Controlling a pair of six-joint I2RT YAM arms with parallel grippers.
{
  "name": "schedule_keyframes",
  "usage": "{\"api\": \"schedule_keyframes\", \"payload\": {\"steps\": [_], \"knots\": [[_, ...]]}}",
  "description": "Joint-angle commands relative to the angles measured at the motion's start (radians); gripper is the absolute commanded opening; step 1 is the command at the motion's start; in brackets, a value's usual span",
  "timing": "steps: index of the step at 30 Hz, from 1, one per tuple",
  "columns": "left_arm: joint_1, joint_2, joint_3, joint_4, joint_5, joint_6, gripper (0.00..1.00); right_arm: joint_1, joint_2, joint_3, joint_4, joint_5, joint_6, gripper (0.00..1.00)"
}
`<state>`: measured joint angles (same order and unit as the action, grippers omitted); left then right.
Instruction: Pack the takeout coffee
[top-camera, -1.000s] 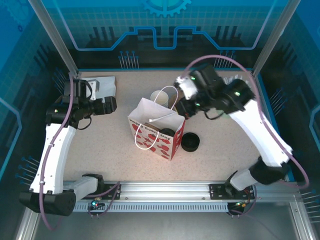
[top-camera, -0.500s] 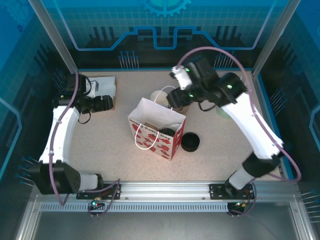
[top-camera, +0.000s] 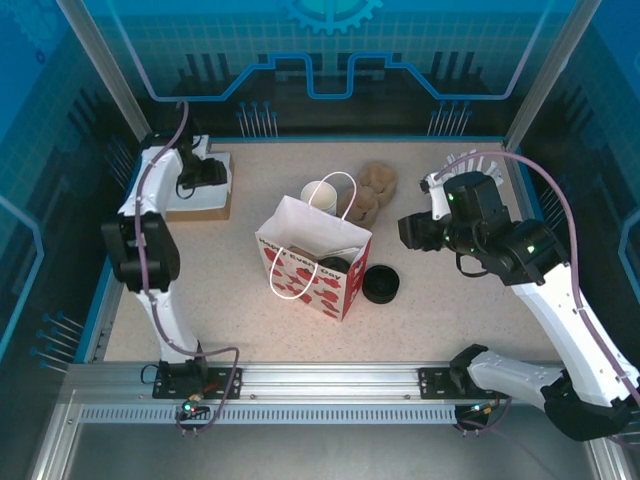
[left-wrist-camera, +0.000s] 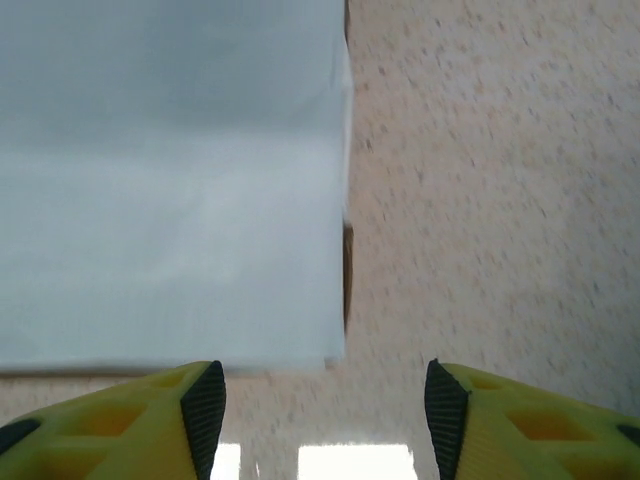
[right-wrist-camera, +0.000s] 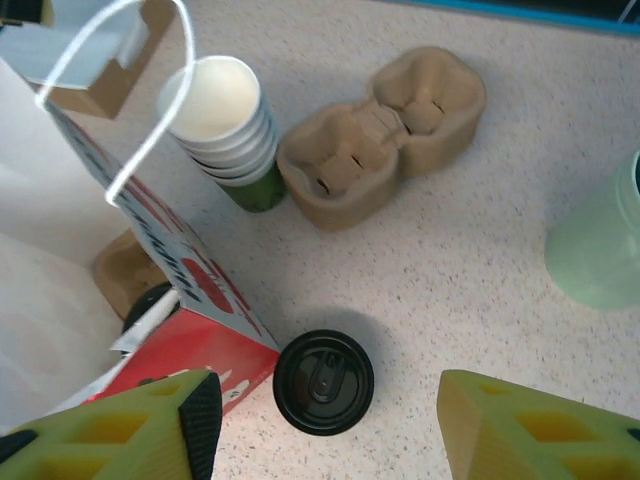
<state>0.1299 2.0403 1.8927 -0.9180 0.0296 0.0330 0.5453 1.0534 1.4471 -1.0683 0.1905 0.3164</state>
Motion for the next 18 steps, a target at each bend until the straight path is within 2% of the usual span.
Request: {"api": "schedule_keyframes", "payload": {"steps": [1,8,18], "knots": [[0.003,0.108,0.137,-0.066,-0.054,0.033,0.59,-0.022,-0.033,-0.026,0.027,0.030,0.033,0.61],[-0.019,0.305,0.362,-0.152,-0.075,0.056,0.58,-0.043,-0.033,-0.062,0.012,0.026,0.036,0.61],[-0.032,0.374,0.401,-0.150,-0.080,0.047,0.54,-0.051,-0.014,-0.062,0.006,0.006,0.032,0.61]]}}
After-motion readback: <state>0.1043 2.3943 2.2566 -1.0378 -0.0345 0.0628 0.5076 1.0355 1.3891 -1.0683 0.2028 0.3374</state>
